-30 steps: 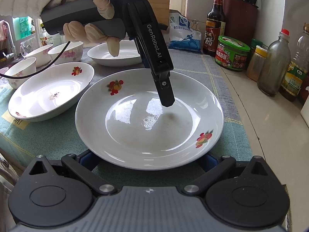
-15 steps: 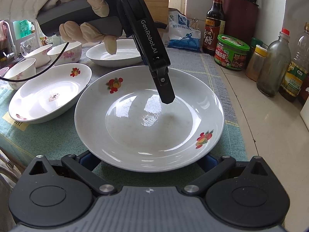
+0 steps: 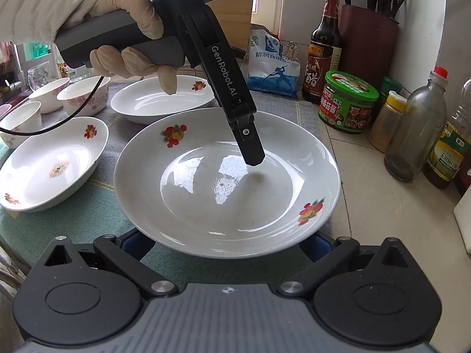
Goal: Organize plates and bowls
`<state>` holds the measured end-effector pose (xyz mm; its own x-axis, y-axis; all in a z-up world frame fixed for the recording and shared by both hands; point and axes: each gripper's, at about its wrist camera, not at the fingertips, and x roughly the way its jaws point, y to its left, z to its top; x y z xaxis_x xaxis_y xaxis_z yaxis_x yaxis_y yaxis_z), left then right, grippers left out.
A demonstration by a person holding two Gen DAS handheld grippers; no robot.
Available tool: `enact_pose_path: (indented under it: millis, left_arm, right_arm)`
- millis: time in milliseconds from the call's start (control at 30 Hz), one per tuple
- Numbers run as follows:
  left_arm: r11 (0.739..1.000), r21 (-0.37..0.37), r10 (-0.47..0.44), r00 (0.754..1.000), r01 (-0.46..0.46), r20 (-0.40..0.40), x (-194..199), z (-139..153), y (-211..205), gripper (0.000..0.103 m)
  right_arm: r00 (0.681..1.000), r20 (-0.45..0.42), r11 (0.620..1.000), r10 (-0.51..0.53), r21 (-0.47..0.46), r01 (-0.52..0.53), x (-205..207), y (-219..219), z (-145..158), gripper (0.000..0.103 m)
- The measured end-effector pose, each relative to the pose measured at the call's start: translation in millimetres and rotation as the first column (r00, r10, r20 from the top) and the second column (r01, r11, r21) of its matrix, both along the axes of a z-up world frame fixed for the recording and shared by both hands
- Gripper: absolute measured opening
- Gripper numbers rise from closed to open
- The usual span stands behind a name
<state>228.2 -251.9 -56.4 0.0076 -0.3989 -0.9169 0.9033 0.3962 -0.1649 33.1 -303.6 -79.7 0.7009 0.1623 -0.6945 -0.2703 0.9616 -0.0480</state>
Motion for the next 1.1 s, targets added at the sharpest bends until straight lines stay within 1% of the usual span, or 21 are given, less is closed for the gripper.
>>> enact_pose_path:
  millis: [233,500,733,1100]
  left_arm:
    - [1.000,0.001,0.024,1.000,-0.024,0.015,20.4,-4.5,-14.3,0.073]
    - [0.999,0.008,0.054,0.999,-0.054,0.011,41.3,-15.5,-23.4,0.073]
    - [0.998,0.010,0.064,0.998,-0.064,0.002,52.4,-22.5,-26.8,0.073]
    - [0.998,-0.006,0.061,0.998,-0.061,0.002,54.1,-26.2,-27.9,0.073]
  right_arm:
    - [1.000,0.000,1.000,0.022,0.008,-0.022,24.2,-18.4,-2.4,0.103]
    - [0.999,-0.010,0.999,0.040,0.011,-0.040,47.7,-30.0,-9.1,0.103]
    - [0.999,-0.020,0.999,0.044,0.007,-0.044,57.0,-31.7,-14.2,0.103]
    - [0.999,-0.035,0.999,0.031,-0.004,-0.032,62.2,-33.7,-17.0,0.103]
